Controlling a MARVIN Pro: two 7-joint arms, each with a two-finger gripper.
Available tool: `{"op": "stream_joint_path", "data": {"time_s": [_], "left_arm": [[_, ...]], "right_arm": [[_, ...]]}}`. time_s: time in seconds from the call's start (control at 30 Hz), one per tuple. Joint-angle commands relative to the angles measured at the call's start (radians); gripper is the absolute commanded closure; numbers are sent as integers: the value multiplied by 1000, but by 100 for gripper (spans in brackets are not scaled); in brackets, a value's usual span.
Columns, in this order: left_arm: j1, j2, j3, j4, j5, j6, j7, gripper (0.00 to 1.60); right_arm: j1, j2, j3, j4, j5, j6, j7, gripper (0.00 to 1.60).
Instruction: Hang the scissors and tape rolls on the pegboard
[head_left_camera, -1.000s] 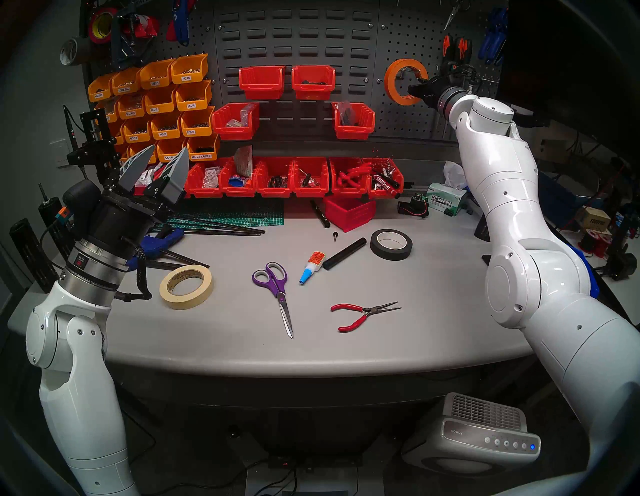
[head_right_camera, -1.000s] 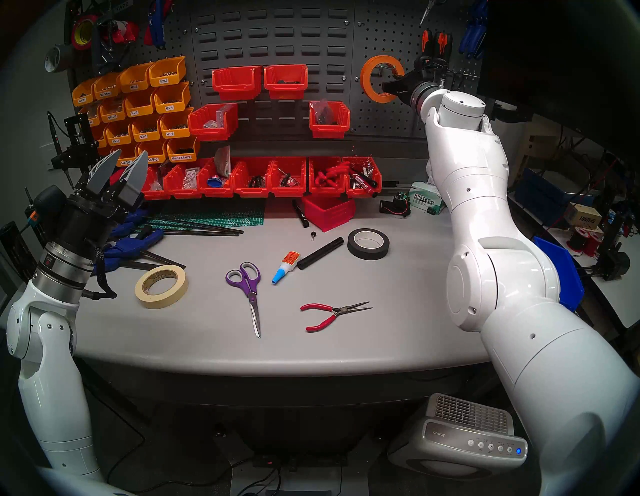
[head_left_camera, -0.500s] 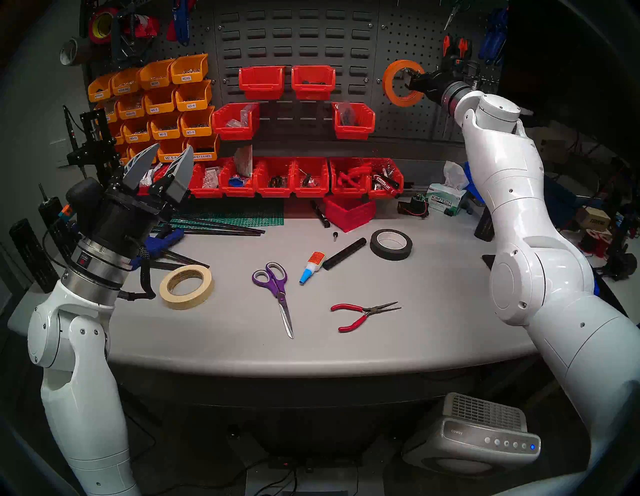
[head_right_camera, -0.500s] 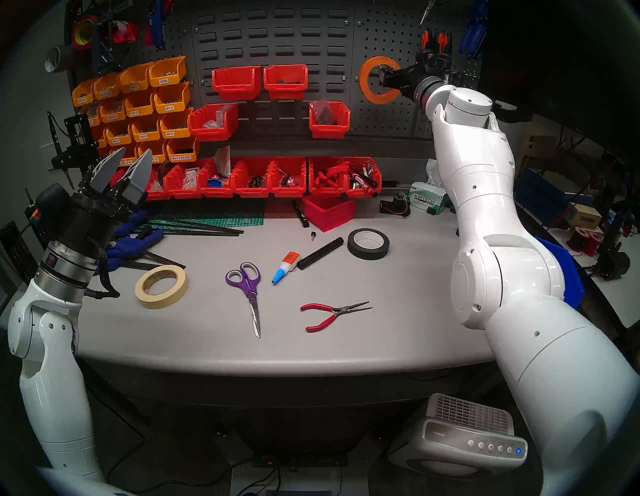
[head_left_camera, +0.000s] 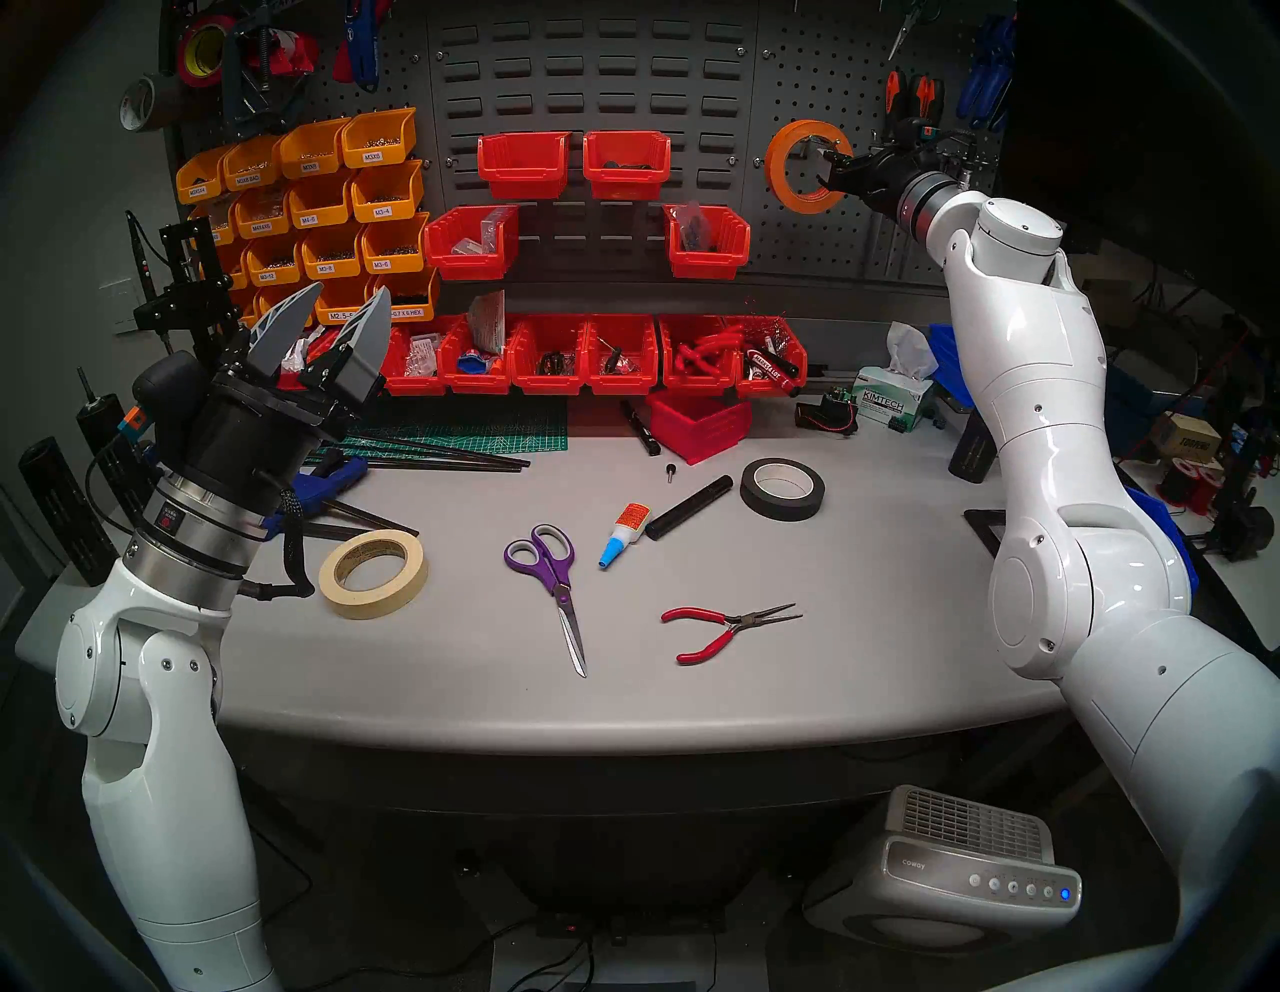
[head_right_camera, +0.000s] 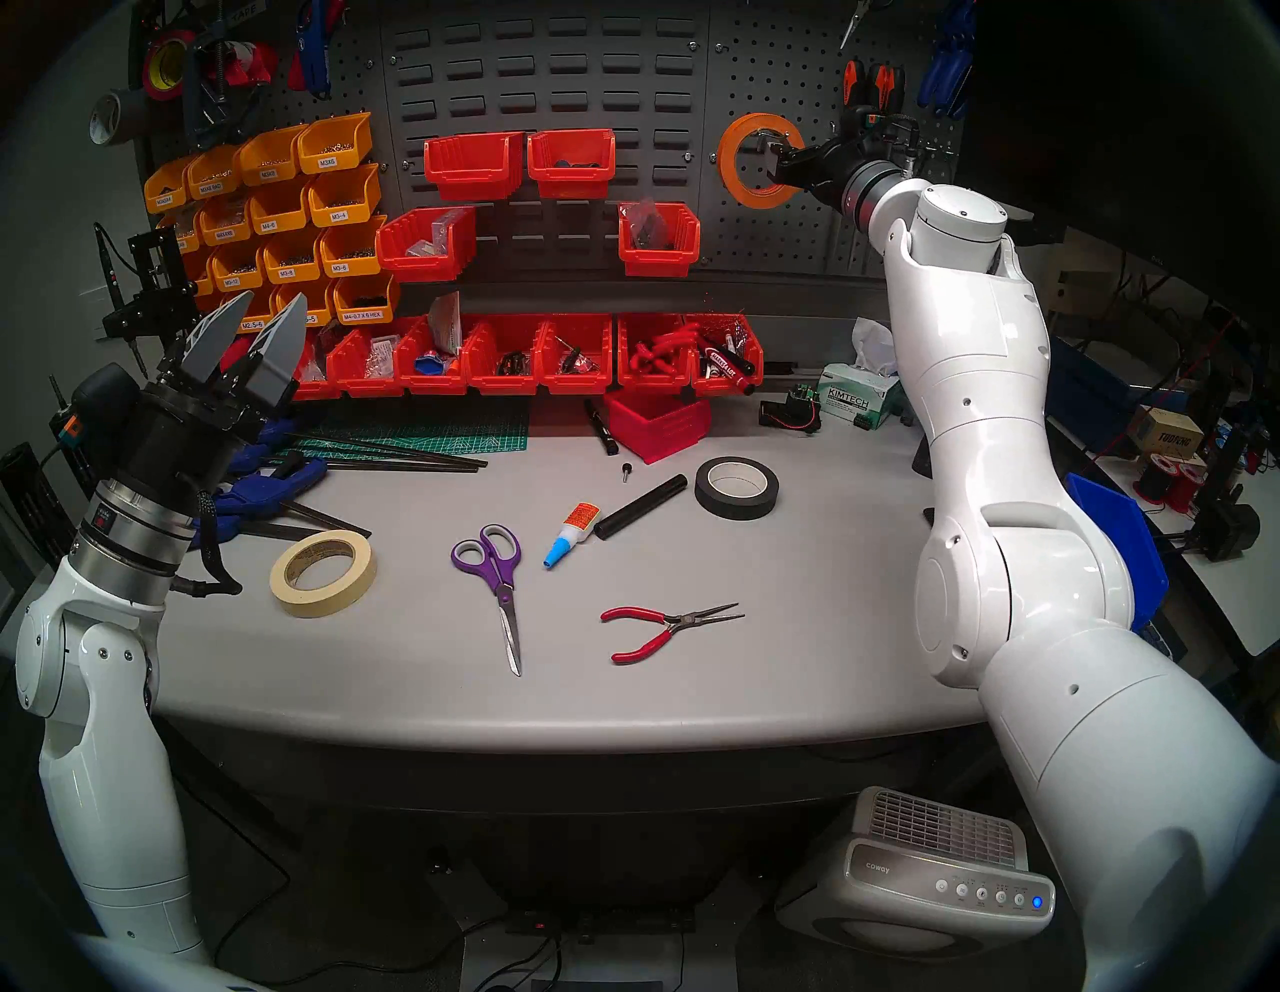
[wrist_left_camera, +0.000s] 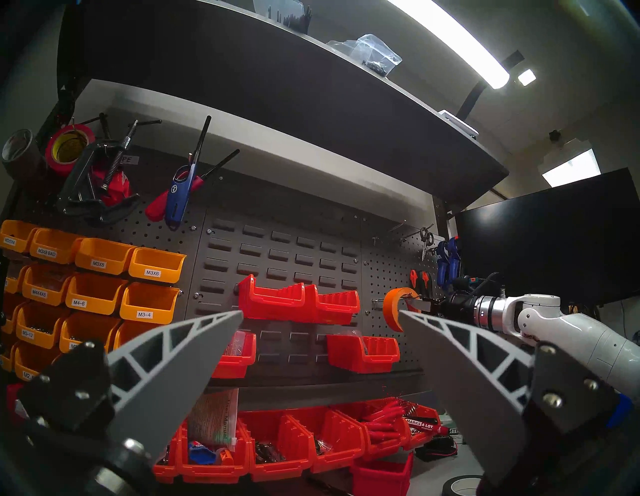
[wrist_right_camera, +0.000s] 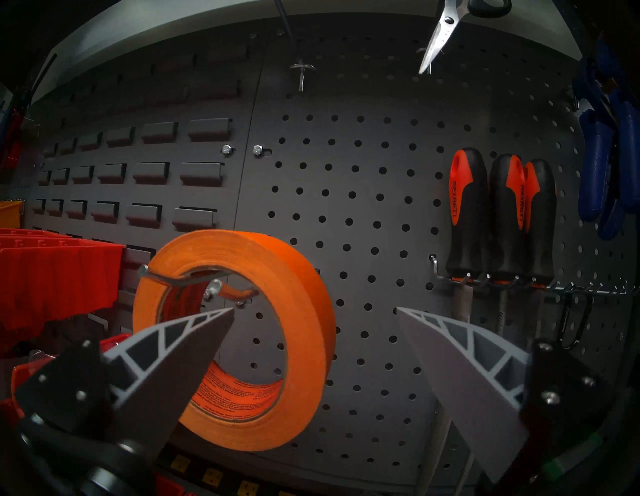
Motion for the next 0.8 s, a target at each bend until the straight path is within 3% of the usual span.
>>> {"op": "stream_joint_path", "data": {"time_s": [0.0,0.37,0.77], "left_arm": [[-8,-2,1,-32,-5,-7,-1,0],[-4,14,4,-35,-10,0,-14,0],[17,61,-28,-11,10,12,-57,0]], "right_arm": [[-42,25,23,-110,7,21,-1,0],[-112,47,47,-205,35,17,67,0],[-251,77,69,-351,85,21,195,0]]}}
